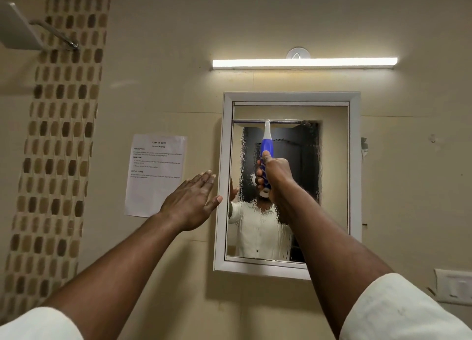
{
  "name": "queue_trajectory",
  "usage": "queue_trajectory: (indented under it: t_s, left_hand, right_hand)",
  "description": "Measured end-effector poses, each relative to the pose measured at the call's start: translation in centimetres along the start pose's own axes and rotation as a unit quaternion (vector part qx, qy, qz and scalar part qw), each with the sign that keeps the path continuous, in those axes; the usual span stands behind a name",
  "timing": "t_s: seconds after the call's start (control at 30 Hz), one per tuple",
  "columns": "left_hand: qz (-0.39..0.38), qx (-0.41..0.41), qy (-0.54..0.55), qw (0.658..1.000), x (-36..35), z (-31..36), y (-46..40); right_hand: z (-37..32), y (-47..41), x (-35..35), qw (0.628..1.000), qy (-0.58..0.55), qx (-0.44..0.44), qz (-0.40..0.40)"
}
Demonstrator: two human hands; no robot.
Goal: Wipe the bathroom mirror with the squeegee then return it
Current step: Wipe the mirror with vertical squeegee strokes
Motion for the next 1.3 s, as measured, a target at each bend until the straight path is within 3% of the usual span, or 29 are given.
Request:
queue_trajectory:
  t_s: [0.43,1.3]
  left_hand:
    - [-0.039,0.001,0.025,0.999,-2.5,0.8,2.4]
    - [-0.116,0.012,0.055,0.992,-9.7,0.2,7.6]
  right_hand:
    - [5.3,3.1,1.5,0.999,-0.001,-0.051,0.009]
    - [15.5,9.5,4.2,0.997,0.018,-0.073,0.032]
Point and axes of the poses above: each hand's wrist, its own y-axis away from the middle knuckle, its own x-axis out of the back of the hand, z = x × y, the point moved 5 cm from there along -y, towards the middle knuckle, and after that the axes turned 4 degrees about -y, right-handed, at the moved point
